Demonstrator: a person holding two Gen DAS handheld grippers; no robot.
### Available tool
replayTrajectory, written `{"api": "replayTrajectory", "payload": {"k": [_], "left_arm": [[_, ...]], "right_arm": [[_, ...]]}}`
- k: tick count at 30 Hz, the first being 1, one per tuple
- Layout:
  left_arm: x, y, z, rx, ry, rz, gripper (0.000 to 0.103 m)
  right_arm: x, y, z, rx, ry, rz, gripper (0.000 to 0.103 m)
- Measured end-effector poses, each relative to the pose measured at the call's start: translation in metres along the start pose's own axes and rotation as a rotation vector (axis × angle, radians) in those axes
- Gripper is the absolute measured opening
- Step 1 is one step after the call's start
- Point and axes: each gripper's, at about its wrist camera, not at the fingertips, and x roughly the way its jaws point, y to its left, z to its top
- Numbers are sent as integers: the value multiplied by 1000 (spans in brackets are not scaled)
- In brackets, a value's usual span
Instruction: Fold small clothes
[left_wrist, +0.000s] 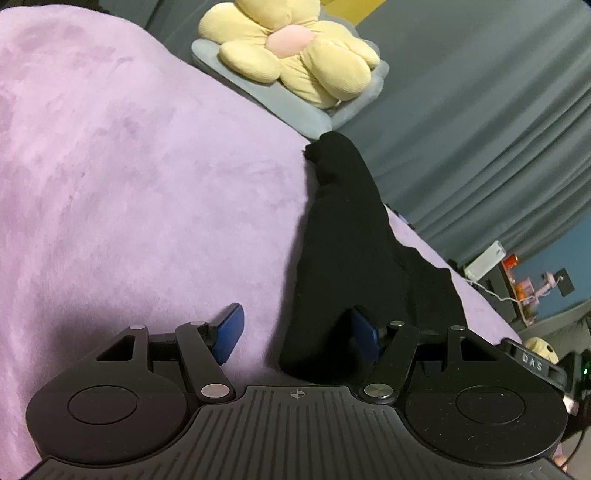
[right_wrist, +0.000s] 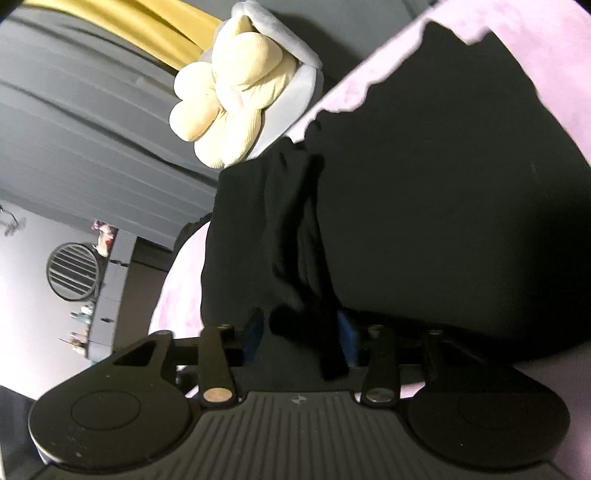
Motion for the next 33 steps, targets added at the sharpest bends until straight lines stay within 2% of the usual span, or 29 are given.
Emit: {"api": "replayTrajectory", "payload": {"k": [3, 5, 10, 13, 14, 15, 18, 21, 23, 26, 27, 28, 30, 32, 33], "left_arm": [[0, -4, -2, 19, 7, -2, 69], [-1, -6, -4, 27, 8, -13, 69], [6, -9, -2, 26, 24, -30, 69], [8, -9, -3, 36, 23, -43, 70], [9, -9, -4, 41, 26, -39, 70], [11, -9, -6, 44, 29, -33, 70], [10, -14, -7, 66, 35, -28, 70], [7, -19, -5, 75, 43, -50, 70], [5, -22, -4, 83, 43, -54, 70], [5, -29, -7, 104, 43, -65, 70], [7, -31, -10, 111, 51, -70, 70], [10, -34, -12, 118, 61, -74, 70], [17, -42, -19, 145, 90, -79, 70], [22, -51, -27, 192, 112, -78, 70], [24, -54, -29, 213, 120, -75, 70]], "right_arm": [[11, -1, 4, 49, 1, 56, 46], [19, 5, 9, 47, -2, 75, 37], [32, 10, 23, 44, -20, 60, 39], [34, 6, 27, 82, -43, 94, 37], [35, 7, 26, 75, -44, 98, 28], [36, 10, 25, 57, -43, 92, 14], [35, 31, 24, -66, -70, 13, 8], [14, 57, 25, -251, -144, -100, 7], [-8, 71, 23, -389, -204, -214, 7], [-37, 82, 16, -577, -299, -474, 7], [-43, 80, 13, -606, -316, -540, 7], [-46, 74, 12, -611, -316, -584, 7], [-43, 59, 13, -588, -258, -599, 8], [-36, 38, 18, -491, -181, -561, 13], [-38, 29, 20, -435, -183, -532, 15]]}}
